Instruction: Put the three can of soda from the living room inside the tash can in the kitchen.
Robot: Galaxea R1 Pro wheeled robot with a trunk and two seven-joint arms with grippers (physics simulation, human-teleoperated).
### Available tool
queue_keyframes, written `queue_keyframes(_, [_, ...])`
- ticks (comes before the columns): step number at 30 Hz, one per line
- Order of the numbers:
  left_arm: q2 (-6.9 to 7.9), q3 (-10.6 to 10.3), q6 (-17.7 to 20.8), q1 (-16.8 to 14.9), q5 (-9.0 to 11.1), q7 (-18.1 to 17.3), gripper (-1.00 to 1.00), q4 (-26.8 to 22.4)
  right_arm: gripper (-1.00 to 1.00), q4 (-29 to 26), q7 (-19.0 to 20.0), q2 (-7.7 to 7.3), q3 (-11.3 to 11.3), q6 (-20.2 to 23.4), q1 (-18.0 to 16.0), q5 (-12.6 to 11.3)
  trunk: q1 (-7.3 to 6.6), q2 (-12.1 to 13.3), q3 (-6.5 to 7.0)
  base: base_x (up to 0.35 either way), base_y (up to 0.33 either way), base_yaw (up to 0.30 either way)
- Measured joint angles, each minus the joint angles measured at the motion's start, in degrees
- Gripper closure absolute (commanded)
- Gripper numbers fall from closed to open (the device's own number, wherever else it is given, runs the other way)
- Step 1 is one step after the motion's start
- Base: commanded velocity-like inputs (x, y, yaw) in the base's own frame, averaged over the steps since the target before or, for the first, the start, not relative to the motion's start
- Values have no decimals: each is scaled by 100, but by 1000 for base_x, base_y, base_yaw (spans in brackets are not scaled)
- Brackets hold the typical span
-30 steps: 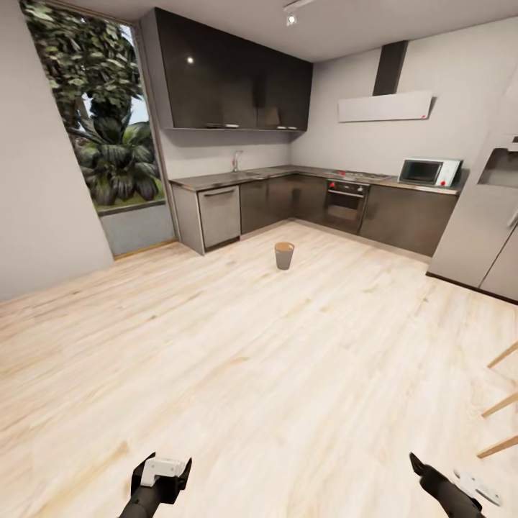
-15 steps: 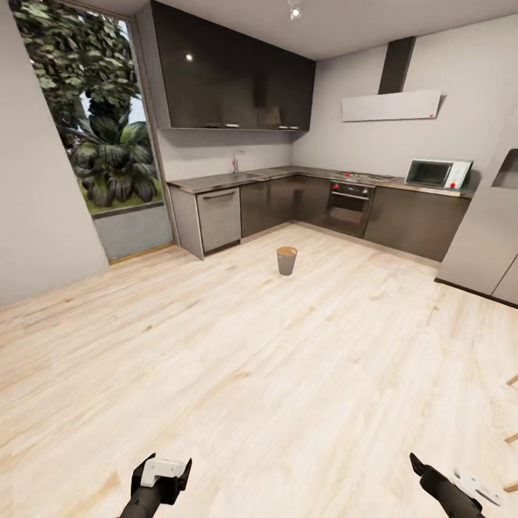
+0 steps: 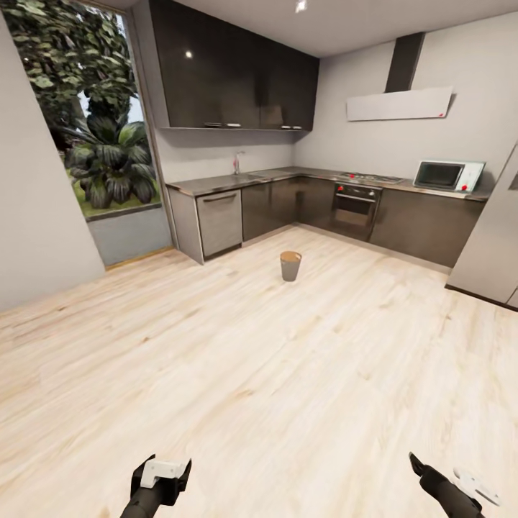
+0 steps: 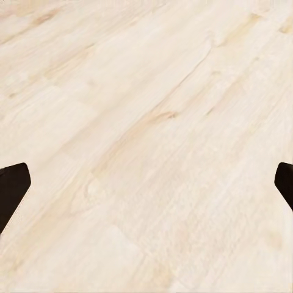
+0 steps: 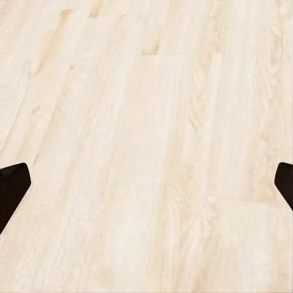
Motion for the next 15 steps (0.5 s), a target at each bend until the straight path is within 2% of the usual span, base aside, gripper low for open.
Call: queue_keyframes(15, [0, 0, 0, 0, 0, 0, -100, 5, -100, -1, 0, -4, 0, 1, 0, 1, 0, 0, 0, 324, 78, 0])
